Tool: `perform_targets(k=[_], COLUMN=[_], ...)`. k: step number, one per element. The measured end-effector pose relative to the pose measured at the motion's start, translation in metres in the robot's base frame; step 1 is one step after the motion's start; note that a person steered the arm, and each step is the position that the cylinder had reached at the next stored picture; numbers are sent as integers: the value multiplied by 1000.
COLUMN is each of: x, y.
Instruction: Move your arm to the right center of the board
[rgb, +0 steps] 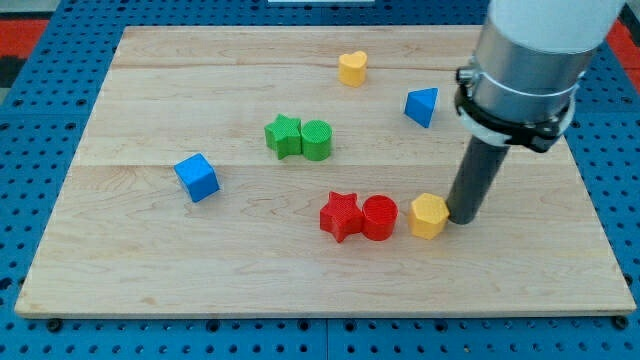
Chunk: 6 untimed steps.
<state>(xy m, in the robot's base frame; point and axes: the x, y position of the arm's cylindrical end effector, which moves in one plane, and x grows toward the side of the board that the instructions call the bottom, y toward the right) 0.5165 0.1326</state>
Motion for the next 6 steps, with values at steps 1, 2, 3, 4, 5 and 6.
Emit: perform_targets(k=[1,2,3,4,5,6], x=[0,0,-12,-40,-80,-135], y=[-22,-16,28,87,131,144])
